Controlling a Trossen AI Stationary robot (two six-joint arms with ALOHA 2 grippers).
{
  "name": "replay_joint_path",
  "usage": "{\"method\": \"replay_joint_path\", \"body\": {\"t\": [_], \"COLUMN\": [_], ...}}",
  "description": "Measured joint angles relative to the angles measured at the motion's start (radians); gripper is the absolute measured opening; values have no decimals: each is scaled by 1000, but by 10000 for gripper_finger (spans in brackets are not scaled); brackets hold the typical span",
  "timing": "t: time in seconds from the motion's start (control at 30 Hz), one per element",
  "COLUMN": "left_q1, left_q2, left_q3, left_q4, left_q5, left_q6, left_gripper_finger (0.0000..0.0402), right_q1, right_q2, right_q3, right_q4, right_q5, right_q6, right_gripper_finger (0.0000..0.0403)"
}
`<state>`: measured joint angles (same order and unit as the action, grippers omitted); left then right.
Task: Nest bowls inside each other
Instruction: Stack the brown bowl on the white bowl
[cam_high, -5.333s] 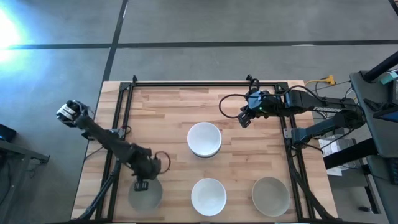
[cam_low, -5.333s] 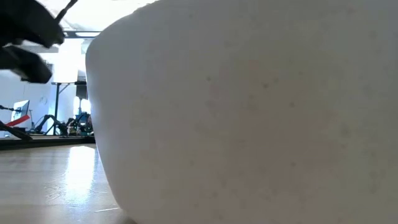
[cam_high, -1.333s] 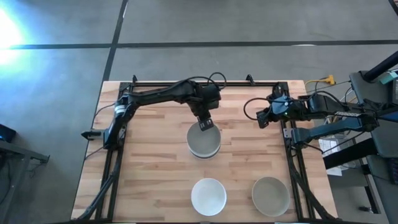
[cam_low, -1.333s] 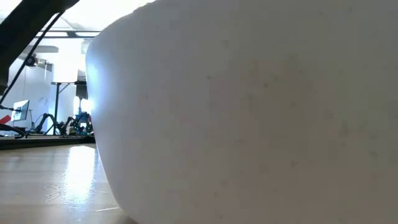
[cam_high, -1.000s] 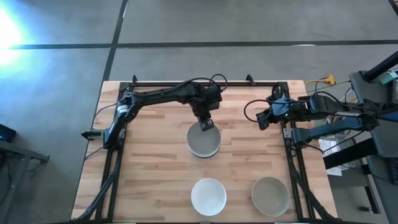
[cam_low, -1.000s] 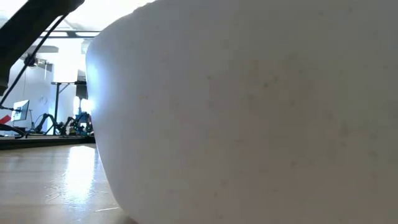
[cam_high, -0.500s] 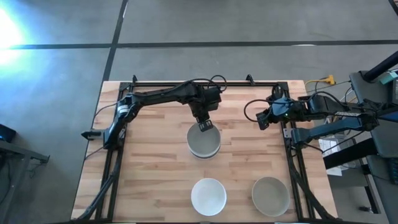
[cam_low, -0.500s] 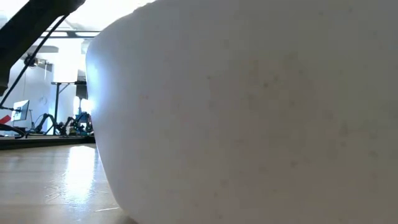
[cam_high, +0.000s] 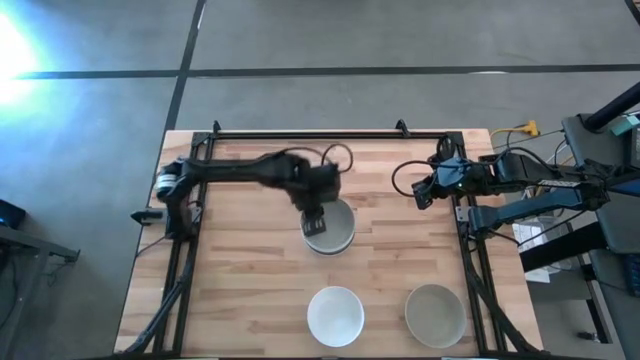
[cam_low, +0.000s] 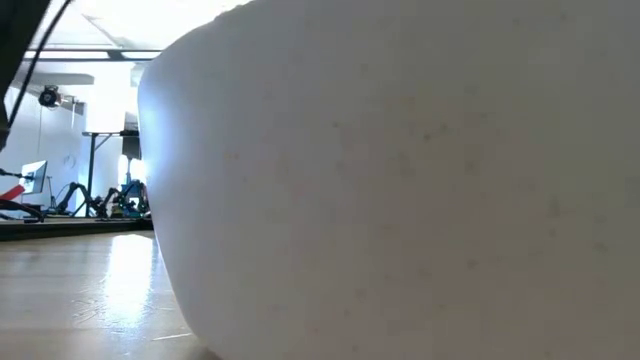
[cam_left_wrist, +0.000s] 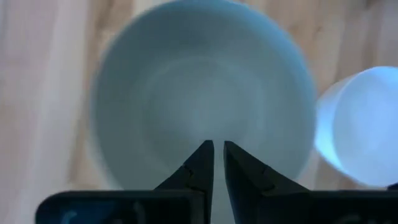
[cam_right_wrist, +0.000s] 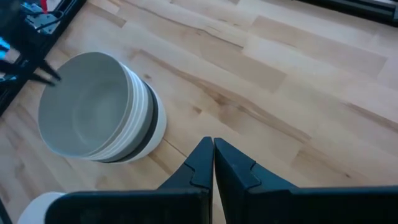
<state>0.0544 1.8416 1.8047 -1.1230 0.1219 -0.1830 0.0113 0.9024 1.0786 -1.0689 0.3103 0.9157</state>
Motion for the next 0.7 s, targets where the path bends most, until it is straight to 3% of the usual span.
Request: {"method": "replay_joint_path", "body": {"t": [0.17,0.37,0.7], "left_q1": [-48,-94,-128], "left_q2": [-167,-344,-423], "left_q3": [-304,-622,-903], "left_q4": [358,750,1065], "left_q5": [-8,-99,-130], "left_q6": [-86,-172,-340], "left_gripper_finger": [21,2,0], "right_q1": [0,0,0], "right_q2": [0,0,0], "right_q3": [-4,-6,-6], "right_q4": [-1,0,2], "right_q5": [0,1,-3], "right_q6": [-5,-17,-18], "right_gripper_finger": [9,9,9]}}
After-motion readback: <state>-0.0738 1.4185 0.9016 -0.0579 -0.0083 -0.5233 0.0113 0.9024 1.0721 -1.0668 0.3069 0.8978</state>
